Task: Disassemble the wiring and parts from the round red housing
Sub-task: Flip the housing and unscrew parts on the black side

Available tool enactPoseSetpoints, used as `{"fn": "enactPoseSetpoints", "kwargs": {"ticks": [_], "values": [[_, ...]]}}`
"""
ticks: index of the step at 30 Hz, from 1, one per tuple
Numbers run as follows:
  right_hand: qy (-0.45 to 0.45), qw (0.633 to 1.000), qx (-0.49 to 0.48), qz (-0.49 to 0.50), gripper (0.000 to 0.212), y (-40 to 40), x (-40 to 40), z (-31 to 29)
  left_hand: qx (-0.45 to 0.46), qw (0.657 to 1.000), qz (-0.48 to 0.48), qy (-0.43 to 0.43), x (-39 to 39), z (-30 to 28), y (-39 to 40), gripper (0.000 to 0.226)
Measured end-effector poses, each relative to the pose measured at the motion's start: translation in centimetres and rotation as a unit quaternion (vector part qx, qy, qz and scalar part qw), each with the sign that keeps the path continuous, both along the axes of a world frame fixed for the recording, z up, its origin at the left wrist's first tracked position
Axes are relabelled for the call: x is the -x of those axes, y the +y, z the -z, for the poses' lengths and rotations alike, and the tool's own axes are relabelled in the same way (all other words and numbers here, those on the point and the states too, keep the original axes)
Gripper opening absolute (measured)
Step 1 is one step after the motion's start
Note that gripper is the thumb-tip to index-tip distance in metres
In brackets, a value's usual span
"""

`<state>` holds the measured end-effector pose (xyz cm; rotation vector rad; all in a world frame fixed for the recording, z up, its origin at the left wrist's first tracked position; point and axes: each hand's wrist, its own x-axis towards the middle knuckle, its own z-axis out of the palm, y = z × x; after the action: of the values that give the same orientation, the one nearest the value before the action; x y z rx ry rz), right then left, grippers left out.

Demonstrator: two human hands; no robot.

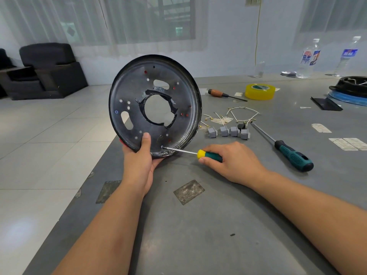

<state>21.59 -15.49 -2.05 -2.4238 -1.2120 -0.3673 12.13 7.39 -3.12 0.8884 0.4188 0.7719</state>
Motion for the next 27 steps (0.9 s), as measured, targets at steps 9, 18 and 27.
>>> {"fn": "enactPoseSetpoints", "kwargs": {"ticks": [9, 18, 27], "values": [[0.048, 0.998, -0.016, 0.046, 0.045, 1.0, 1.8, -0.3, -0.062, 0.998, -0.002, -0.007, 0.3, -0.1, -0.5, 0.035], [0.042, 0.997, -0.002, 0.067, 0.037, 1.6, 2.7, -2.0, -0.117, 0.993, -0.019, 0.023, 0.5, -0.4, -1.1, 0.034], [-0.168, 0.979, 0.102, -0.046, 0.016, 1.2, 4.0, -2.3, -0.095, 0.994, -0.047, 0.038, 0.5, -0.2, -0.8, 0.036]]}}
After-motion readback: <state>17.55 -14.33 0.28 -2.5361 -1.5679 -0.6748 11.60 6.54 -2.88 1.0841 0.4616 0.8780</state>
